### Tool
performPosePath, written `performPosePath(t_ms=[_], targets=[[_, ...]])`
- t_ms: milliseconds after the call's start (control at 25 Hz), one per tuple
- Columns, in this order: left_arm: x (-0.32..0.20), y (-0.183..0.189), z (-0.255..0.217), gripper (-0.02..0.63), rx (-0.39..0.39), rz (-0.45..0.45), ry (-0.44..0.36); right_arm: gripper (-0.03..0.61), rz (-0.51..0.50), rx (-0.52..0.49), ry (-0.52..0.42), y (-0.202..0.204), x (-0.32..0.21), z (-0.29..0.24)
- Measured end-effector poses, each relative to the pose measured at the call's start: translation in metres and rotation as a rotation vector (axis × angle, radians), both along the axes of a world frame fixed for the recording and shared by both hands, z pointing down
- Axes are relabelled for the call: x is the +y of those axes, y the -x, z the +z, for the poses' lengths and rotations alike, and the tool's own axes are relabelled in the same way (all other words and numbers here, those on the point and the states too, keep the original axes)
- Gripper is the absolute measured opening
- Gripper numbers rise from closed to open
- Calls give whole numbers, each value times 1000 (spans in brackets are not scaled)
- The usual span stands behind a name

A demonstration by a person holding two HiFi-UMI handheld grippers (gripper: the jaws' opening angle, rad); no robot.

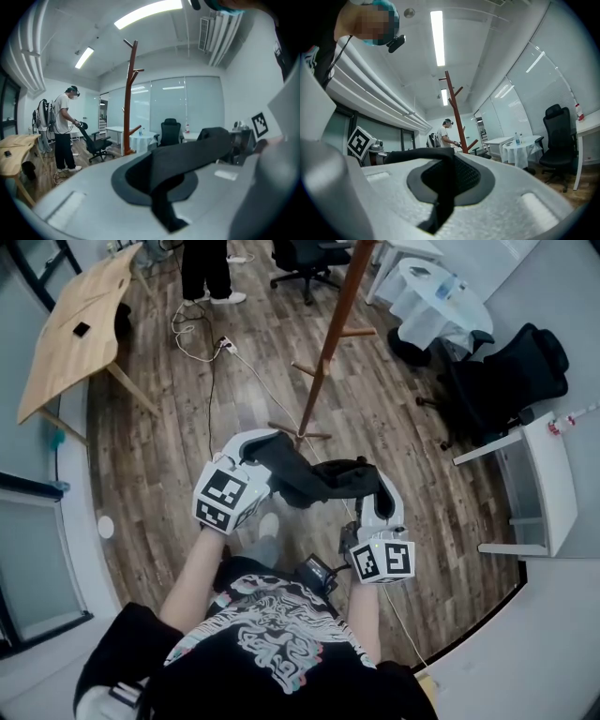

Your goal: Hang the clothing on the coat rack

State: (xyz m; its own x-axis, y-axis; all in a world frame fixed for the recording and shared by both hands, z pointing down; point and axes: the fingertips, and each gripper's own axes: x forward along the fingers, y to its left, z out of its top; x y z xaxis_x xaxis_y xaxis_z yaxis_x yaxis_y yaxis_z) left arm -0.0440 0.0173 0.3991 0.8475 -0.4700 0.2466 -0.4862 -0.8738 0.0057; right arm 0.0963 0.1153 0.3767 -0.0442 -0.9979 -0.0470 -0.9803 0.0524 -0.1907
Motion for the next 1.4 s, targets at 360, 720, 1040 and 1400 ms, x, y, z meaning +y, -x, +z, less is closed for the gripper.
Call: performPosePath(t_ms=[360, 720, 1040, 1400], targets=[[-59, -9, 8, 0, -1, 14, 6, 14, 44, -8, -13, -16, -60, 0], [-105, -16, 7, 0, 34, 46, 0, 14, 86, -5, -8, -16, -95, 3], [-116, -24, 0, 0, 15, 53, -79, 14, 103, 2, 26, -20, -104, 4], [-129, -22, -16, 0, 49, 30, -89, 14, 106, 22, 28, -24, -107, -3]])
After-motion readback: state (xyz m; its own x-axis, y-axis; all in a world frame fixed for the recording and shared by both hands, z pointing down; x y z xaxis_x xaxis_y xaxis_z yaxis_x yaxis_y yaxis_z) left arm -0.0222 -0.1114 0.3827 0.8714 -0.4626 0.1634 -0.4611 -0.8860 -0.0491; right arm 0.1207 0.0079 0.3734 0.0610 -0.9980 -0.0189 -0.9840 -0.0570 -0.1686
